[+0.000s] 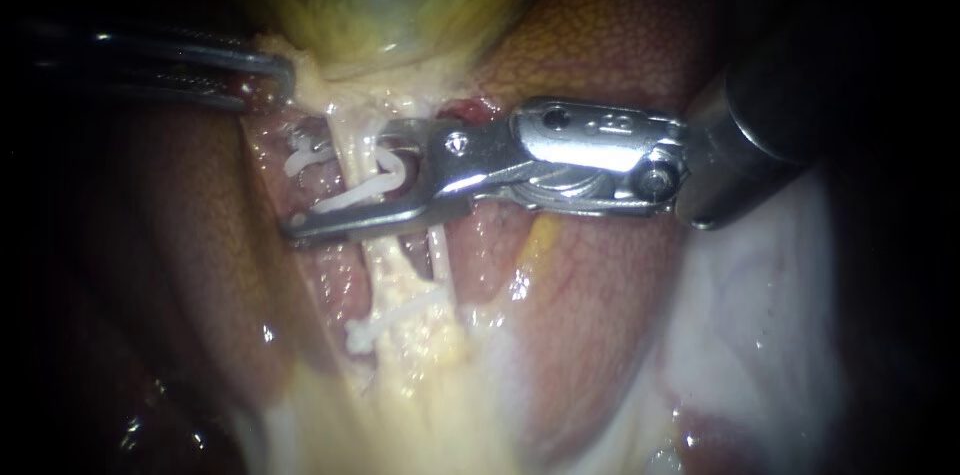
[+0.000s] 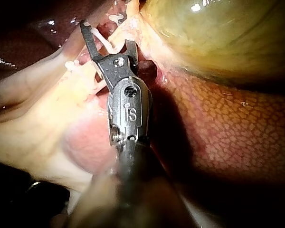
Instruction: Clipping second clip left tube
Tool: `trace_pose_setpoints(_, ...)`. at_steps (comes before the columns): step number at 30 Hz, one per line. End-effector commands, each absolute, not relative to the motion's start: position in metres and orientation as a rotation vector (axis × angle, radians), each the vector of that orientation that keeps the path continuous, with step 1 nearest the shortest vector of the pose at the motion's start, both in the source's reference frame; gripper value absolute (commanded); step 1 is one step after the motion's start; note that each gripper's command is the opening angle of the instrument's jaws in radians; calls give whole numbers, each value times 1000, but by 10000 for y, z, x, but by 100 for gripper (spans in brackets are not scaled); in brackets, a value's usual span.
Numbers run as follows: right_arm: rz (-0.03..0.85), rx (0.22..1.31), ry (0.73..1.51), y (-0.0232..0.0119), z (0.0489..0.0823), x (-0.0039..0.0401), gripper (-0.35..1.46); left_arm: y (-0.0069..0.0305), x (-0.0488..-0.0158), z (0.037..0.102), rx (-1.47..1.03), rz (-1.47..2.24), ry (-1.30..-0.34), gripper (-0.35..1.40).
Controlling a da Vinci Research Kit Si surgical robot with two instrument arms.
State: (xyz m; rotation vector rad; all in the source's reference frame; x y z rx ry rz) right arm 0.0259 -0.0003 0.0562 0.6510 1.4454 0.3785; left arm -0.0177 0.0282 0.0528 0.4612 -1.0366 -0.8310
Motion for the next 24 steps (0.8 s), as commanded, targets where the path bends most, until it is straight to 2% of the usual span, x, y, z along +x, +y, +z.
trace_pose_setpoints(1, 374, 656, 1449, -3, 561, 259, 39, 282, -177, 528, 461, -831, -1036, -35)
trace_pose_setpoints(5, 331, 704, 1517, -3, 560, 256, 42, 282, -177, 528, 461, -831, -1037, -35)
trace_pose_setpoints(9, 340, 825, 1551, -3, 560, 254, 44, 282, -177, 528, 461, -831, -1036, -35)
trace_pose_setpoints(15, 305, 964, 1539, -11, 562, 246, 43, 282, -177, 528, 461, -831, -1036, -35)
trace_pose_setpoints(24, 236, 1067, 1526, -34, 564, 242, 42, 282, -177, 528, 461, -831, -1036, -35)
